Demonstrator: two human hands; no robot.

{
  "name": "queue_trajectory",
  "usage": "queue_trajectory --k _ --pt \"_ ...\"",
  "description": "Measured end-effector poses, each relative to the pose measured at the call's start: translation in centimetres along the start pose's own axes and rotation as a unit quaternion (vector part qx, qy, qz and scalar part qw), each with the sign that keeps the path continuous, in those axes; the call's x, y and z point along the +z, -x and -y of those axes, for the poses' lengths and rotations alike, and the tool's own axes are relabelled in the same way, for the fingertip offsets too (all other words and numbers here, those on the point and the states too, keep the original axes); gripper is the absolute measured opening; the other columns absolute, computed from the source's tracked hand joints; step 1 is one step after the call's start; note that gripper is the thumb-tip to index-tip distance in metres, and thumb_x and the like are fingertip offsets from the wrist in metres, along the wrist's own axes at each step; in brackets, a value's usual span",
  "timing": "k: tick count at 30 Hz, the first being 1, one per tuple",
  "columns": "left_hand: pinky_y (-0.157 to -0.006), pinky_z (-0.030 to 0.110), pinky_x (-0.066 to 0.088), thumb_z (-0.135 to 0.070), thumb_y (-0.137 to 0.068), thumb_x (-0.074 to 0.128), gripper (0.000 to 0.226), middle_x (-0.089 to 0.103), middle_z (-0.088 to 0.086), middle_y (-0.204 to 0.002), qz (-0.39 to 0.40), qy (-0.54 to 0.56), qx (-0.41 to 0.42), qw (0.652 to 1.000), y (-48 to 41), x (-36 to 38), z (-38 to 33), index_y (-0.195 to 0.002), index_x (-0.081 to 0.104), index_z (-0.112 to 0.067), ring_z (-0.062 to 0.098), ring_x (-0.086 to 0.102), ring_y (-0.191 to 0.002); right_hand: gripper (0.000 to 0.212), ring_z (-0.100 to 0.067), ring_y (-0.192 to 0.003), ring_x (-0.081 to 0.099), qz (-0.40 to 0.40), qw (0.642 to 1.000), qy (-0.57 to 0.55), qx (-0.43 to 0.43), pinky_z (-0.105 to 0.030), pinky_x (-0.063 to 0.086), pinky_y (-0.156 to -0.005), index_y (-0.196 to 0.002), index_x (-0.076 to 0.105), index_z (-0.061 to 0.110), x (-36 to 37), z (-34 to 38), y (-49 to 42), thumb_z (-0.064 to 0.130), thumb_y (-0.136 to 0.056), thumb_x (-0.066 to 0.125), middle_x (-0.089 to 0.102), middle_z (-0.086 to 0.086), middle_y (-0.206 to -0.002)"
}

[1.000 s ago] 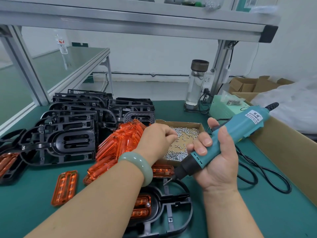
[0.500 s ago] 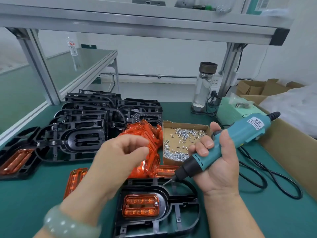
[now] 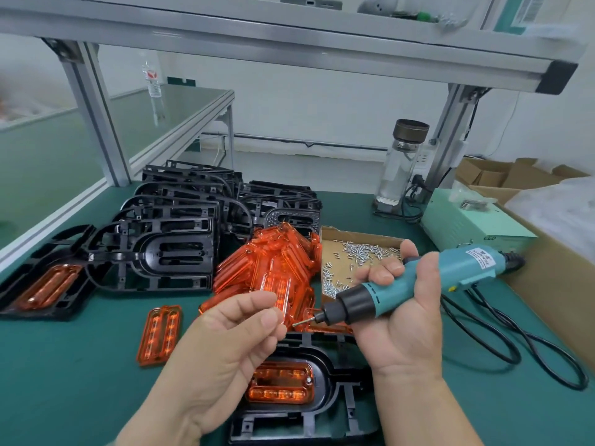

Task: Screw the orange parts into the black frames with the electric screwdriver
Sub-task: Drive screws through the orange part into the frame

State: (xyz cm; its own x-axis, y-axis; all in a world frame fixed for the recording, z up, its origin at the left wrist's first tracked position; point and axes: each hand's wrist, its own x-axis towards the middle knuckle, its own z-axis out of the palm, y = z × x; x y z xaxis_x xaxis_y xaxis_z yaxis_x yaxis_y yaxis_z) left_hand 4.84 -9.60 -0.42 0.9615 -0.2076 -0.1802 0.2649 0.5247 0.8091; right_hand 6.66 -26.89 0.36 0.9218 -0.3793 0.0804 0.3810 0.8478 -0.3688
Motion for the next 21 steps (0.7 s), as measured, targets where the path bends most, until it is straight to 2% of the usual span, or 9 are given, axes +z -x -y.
queue_trajectory --k 4,7,11,15,21 --pt "-0.042 0.016 0.049 -0.011 -0.067 0.065 0.011 0.065 0.009 -0.066 0.000 -0.015 -0.042 0.999 0.15 0.28 0.19 -0.069 0.076 -0.010 0.012 0.060 -0.052 0.023 -0.006 -0.048 0.045 -0.020 1.000 -0.012 -0.013 -0.023 0.050 -0.063 -0.094 0.055 0.023 0.30 0.12 0.05 0.042 -0.081 0.059 0.045 0.009 -0.062" --pt "-0.041 0.017 0.047 -0.020 -0.072 0.062 0.015 0.063 0.008 -0.066 0.020 -0.019 -0.075 0.997 0.25 0.43 0.26 -0.068 0.076 -0.013 0.012 0.058 -0.052 0.024 -0.005 -0.048 0.045 -0.034 0.999 -0.024 -0.021 -0.022 0.049 -0.065 -0.094 0.054 0.024 0.44 0.38 0.05 0.042 -0.080 0.061 0.045 0.009 -0.062" --pt "-0.042 0.017 0.049 -0.020 -0.074 0.061 0.016 0.063 0.008 -0.067 0.055 -0.004 -0.106 0.993 0.39 0.40 0.26 -0.069 0.075 -0.013 0.012 0.059 -0.053 0.025 -0.005 -0.048 0.044 -0.041 0.999 -0.027 -0.022 -0.021 0.049 -0.064 -0.094 0.054 0.023 0.52 0.40 0.08 0.042 -0.079 0.062 0.044 0.009 -0.063" --pt "-0.043 0.016 0.050 -0.017 -0.070 0.064 0.012 0.064 0.009 -0.067 0.072 -0.006 -0.110 0.991 0.38 0.46 0.39 -0.069 0.075 -0.012 0.013 0.060 -0.054 0.025 -0.006 -0.048 0.045 -0.035 0.999 -0.020 -0.020 -0.021 0.050 -0.064 -0.094 0.055 0.023 0.52 0.39 0.18 0.042 -0.080 0.062 0.045 0.009 -0.063" --pt "-0.043 0.016 0.049 -0.018 -0.063 0.069 0.009 0.066 0.010 -0.067 0.056 -0.033 -0.077 0.995 0.18 0.59 0.56 -0.067 0.076 -0.013 0.012 0.062 -0.053 0.023 -0.005 -0.047 0.044 -0.021 0.999 -0.018 -0.018 -0.020 0.050 -0.063 -0.094 0.055 0.023 0.57 0.33 0.31 0.042 -0.081 0.060 0.045 0.009 -0.061"
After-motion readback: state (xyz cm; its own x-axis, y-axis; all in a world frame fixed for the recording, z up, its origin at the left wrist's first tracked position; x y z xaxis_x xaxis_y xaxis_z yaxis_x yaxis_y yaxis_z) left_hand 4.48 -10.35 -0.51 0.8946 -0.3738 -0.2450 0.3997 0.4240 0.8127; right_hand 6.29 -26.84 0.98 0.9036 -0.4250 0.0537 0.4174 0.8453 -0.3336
